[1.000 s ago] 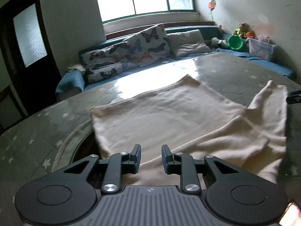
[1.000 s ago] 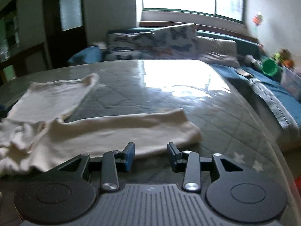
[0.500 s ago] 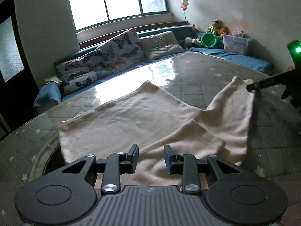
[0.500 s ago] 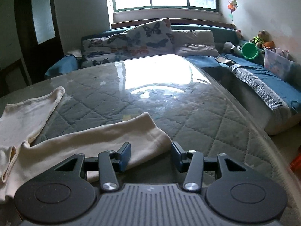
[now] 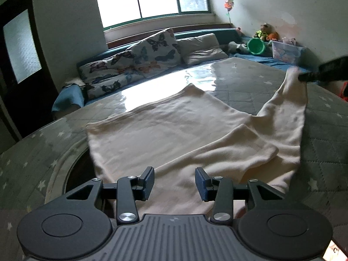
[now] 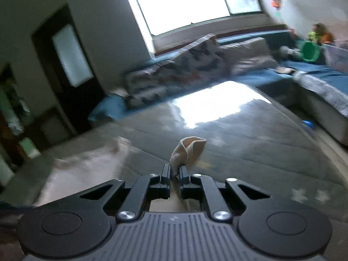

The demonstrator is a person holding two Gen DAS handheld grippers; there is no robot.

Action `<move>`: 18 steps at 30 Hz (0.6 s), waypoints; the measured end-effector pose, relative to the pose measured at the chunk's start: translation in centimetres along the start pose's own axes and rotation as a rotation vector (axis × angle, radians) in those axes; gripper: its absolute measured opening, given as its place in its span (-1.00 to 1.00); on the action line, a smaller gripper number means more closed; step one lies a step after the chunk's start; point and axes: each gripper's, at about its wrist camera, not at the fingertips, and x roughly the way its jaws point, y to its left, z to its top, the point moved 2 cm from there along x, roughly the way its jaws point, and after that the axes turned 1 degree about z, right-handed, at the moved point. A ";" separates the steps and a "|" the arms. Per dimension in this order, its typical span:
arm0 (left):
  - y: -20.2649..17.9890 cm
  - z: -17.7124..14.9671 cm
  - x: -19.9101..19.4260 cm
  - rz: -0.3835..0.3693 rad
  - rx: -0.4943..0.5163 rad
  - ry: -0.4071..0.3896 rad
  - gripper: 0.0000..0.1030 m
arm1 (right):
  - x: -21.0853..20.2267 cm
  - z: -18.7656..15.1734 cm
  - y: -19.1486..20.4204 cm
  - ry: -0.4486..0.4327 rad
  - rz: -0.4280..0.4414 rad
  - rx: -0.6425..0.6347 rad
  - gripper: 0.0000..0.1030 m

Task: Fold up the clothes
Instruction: 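Fold the sleeve over the sweatshirt body with the right gripper and release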

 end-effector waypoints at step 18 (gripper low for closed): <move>4.8 -3.8 -3.3 0.079 -0.137 -0.006 -0.12 | 2.9 -2.0 21.2 0.061 0.435 -0.304 -0.87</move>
